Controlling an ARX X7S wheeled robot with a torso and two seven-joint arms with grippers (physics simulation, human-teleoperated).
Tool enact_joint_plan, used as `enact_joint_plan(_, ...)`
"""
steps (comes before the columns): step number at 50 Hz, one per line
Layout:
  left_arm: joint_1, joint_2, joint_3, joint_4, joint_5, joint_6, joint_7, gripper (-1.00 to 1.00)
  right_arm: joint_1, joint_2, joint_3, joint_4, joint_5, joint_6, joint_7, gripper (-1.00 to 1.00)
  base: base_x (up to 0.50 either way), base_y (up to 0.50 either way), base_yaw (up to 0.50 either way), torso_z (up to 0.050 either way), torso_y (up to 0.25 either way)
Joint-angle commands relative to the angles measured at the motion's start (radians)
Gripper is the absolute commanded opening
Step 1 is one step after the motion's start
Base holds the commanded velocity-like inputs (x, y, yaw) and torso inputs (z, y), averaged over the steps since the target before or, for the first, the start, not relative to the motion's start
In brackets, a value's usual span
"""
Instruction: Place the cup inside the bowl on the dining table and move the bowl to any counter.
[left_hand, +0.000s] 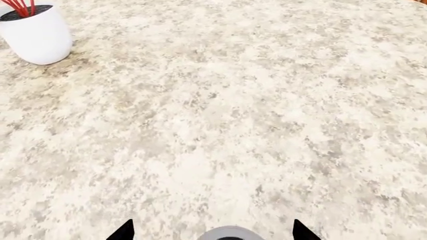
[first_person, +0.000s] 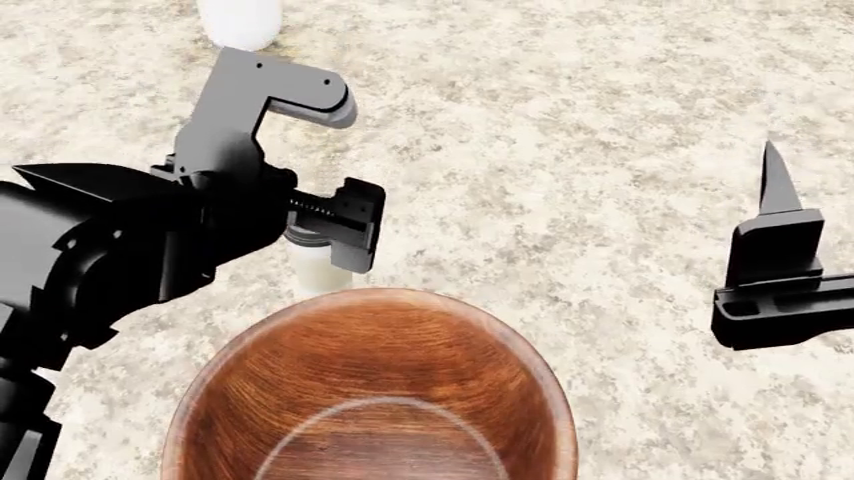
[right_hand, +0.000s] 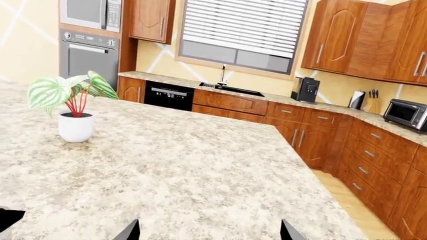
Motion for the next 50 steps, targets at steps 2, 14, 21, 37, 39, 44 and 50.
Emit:
enact_joint_plan(2, 0.001, -0.003, 0.033, -0.042, -0.009, 0.001, 0.017, 1.00, -0.016, 0.009, -0.007, -0.005, -0.010, -0.011, -0.004, 1.00, 0.00, 0.00, 0.00, 0.000, 0.000)
enact_joint_plan(14, 0.005, -0.003, 0.065, -0.066, -0.022, 0.007, 0.031, 1.00, -0.025, 0.018, -0.001, -0.006, 0.012, -0.017, 0.010, 1.00, 0.00, 0.00, 0.00, 0.000, 0.000)
enact_joint_plan(21, -0.002, 0.003, 0.086, -0.101, -0.028, 0.025, 0.049, 1.00, -0.034, 0.024, 0.000, -0.006, 0.016, -0.024, 0.012, 1.00, 0.00, 0.00, 0.00, 0.000, 0.000)
enact_joint_plan(37, -0.037, 0.004, 0.088, -0.134, -0.042, 0.062, 0.008, -1.00, -0.043, 0.037, 0.001, -0.006, 0.028, -0.038, 0.019, 1.00, 0.00, 0.00, 0.00, 0.000, 0.000)
enact_joint_plan(39, -0.042, 0.002, 0.091, -0.138, -0.042, 0.066, 0.005, -1.00, -0.041, 0.038, 0.001, -0.006, 0.030, -0.040, 0.021, 1.00, 0.00, 0.00, 0.00, 0.000, 0.000)
enact_joint_plan(44, -0.045, -0.004, 0.103, -0.119, -0.045, 0.062, -0.002, -1.00, -0.047, 0.042, -0.001, -0.005, 0.026, -0.046, 0.018, 1.00, 0.00, 0.00, 0.00, 0.000, 0.000)
enact_joint_plan(50, -0.076, -0.025, 0.071, -0.066, -0.069, 0.046, -0.030, -1.00, -0.034, 0.047, -0.012, 0.000, 0.033, -0.046, 0.025, 1.00, 0.00, 0.00, 0.00, 0.000, 0.002)
